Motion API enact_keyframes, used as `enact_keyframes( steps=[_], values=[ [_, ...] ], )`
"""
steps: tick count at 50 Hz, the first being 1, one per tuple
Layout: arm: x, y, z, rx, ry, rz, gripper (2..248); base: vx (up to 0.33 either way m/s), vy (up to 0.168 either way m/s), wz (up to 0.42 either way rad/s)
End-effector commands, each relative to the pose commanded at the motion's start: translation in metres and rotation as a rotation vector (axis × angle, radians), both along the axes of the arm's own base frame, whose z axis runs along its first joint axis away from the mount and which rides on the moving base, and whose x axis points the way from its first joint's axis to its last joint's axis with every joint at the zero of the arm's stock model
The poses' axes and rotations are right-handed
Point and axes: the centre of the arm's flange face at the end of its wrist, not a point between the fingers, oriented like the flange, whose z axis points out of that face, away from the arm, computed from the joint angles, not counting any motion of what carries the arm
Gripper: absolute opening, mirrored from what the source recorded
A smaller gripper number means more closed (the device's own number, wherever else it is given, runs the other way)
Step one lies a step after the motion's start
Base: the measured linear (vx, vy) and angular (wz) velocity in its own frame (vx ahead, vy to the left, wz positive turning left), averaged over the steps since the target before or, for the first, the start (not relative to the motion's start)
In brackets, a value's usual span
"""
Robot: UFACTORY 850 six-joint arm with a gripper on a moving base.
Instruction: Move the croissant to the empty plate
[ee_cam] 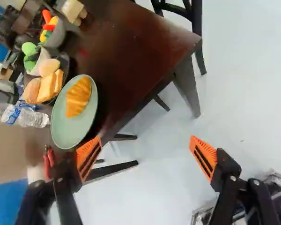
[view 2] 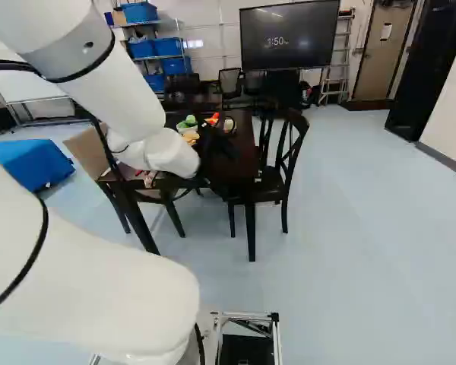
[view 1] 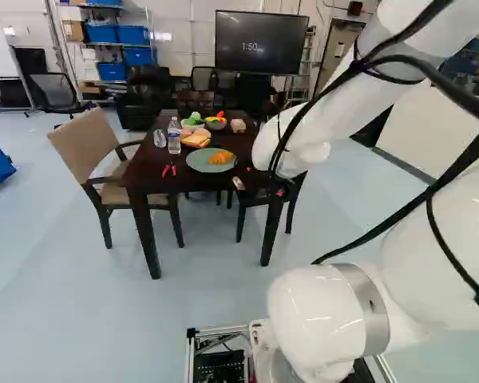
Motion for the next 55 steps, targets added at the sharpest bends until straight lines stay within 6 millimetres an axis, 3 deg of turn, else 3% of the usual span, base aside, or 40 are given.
enact_keyframes(
  steps=[55],
  values=[
    [-0.042,0.004,-0.040,-0.409,-0.309,0.286,247,0.000,0.000,0.000]
  ],
)
